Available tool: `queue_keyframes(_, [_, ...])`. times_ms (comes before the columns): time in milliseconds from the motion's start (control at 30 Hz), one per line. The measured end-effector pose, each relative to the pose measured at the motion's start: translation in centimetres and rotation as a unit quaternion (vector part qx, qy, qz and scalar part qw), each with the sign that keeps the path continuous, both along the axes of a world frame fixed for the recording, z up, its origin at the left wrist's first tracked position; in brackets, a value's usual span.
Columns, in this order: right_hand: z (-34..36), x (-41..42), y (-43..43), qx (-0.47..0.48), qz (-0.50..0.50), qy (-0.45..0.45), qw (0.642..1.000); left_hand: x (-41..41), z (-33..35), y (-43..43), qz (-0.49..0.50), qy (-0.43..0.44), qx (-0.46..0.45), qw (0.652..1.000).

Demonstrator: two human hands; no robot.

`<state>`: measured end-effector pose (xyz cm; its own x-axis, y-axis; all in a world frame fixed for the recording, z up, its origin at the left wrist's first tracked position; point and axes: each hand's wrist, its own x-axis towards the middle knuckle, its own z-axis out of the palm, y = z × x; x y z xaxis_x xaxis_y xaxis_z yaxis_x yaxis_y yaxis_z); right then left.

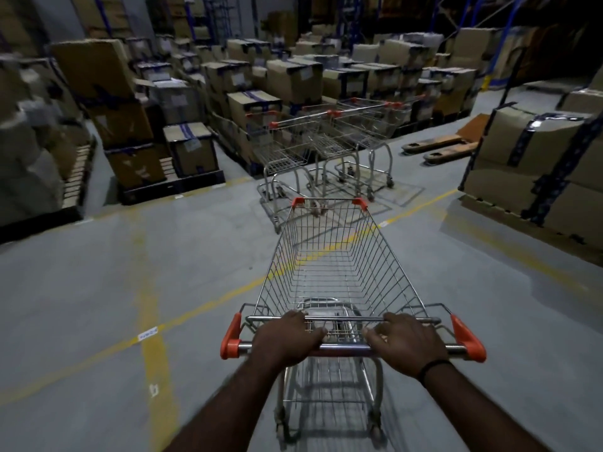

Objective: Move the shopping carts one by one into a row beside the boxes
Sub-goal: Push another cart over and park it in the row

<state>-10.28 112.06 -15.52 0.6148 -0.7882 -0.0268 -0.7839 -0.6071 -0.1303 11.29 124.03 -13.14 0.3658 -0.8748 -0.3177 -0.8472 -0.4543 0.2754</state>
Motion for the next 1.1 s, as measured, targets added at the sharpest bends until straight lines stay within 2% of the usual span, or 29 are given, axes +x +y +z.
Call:
queue_keyframes(267, [0.7, 6.5, -9.6, 0.017, 0.062, 0.046, 0.997, 4.7, -0.1, -7.3, 0.086, 0.004, -0.011, 0.996])
queue_keyframes(500, [0.3, 15.3, -19.7, 0.010, 0.097, 0.020, 0.995, 12.3, -0.9, -15.5, 0.136, 0.012, -0.022, 0.990])
queue_keyframes(733, [0.7, 25.2, -28.9, 0.019, 0.110, 0.005, 0.994, 21.2, -1.7, -23.7, 0.171, 0.021, -0.019, 0.985])
queue_keyframes(1100, [0.1, 39.0, -40.5, 0.004, 0.140, 0.040, 0.989, 33.3, -1.4, -33.8, 0.204, 0.008, -0.029, 0.979])
